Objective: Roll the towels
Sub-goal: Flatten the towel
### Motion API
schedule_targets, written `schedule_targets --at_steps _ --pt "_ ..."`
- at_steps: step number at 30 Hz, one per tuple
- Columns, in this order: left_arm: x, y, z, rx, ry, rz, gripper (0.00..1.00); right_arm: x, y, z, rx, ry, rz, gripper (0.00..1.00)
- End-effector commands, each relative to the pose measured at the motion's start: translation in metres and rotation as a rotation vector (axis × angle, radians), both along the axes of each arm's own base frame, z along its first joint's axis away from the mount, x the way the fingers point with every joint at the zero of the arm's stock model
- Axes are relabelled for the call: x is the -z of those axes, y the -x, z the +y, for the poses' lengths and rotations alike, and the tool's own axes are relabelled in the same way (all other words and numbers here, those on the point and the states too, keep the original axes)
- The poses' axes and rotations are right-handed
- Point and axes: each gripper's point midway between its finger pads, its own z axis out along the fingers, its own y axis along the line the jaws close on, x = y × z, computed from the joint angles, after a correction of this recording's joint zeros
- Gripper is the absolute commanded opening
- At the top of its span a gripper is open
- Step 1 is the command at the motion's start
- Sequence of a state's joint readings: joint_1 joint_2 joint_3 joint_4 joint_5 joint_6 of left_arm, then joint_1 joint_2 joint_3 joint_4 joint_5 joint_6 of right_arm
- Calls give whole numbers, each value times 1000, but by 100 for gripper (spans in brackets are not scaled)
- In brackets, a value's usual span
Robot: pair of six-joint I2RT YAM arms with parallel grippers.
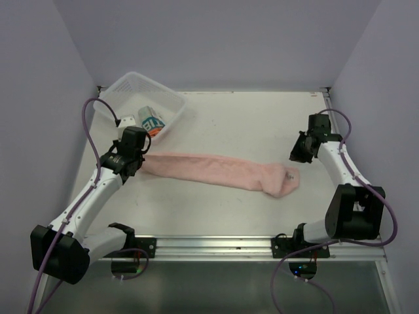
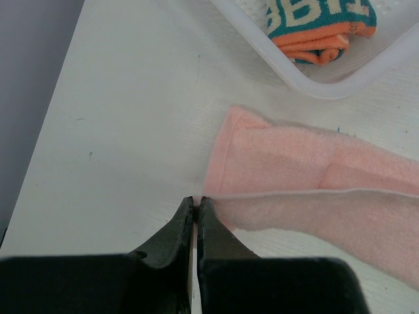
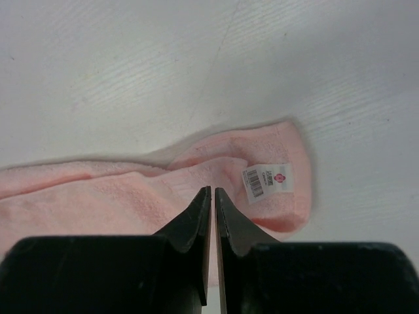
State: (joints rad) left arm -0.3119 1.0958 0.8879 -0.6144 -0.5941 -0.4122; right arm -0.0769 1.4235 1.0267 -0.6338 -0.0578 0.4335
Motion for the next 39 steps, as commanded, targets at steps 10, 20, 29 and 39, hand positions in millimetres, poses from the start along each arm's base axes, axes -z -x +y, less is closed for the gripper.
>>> schedule_targets --at_steps 10,20,29,39 --pt "-4 -9 -4 -10 30 -51 0 33 37 -5 64 28 97 5" --pt "-3 -10 -5 -6 27 -44 0 52 28 15 8 -74 118 14" --pt "-2 -10 -5 -4 26 -41 0 58 21 10 55 -57 107 20" --pt "-2 -10 -4 -7 25 -42 0 60 22 -6 148 8 106 26"
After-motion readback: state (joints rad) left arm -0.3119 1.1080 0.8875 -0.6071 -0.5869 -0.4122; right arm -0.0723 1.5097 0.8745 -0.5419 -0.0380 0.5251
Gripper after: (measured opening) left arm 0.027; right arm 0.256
